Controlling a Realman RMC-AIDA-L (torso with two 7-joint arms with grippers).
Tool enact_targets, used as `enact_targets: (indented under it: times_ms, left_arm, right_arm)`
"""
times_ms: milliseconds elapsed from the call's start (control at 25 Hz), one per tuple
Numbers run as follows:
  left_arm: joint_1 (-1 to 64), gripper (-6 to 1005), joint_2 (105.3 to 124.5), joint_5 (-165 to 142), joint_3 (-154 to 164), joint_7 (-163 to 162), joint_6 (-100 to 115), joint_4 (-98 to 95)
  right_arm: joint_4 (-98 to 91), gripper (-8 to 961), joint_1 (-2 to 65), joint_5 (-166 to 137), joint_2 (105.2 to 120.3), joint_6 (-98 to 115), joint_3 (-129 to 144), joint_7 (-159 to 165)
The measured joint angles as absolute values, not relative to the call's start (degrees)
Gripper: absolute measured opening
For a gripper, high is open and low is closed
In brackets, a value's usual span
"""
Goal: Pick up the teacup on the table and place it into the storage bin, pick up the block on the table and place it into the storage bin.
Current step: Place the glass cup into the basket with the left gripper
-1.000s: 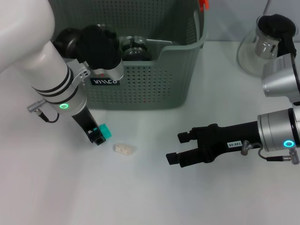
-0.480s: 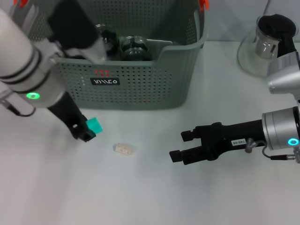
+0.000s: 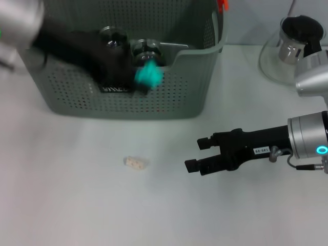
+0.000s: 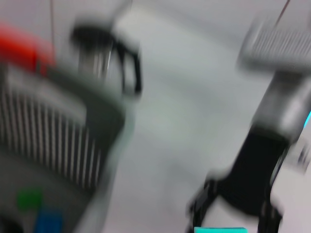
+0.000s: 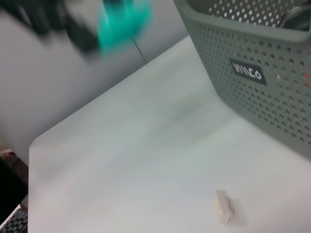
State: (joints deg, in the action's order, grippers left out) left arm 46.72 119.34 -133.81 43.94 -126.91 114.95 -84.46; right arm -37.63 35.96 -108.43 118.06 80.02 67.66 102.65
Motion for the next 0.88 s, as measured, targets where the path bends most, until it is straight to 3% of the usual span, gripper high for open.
enact_targets:
  times_ms: [200,440,680,880]
  left_arm:
    - [51.42,476,114.31,-131.43,42.36,-127.03,100.34,-73.98]
    - [54.99,492,110.12,-134.88,45.16,-126.83,81.25,-56.68]
    - [55.11,508,110.75,-138.17,47.44,-127.07,74.43,-54.91]
    - [54.96,593,110.88,-140.42,47.38,-127.96,72.98,-56.46]
  right_arm:
    - [-37.68,941,36.03,-108.43,118.03,80.62,66.81,102.65]
    - [-37.70,942,35.88,-108.45,118.04,80.70,66.73,102.69]
    - [-37.70,942,36.02,-108.45,118.04,80.76,66.61,102.85]
    - [-37.63,942,35.96,-108.44,118.04,80.78,66.59,102.85]
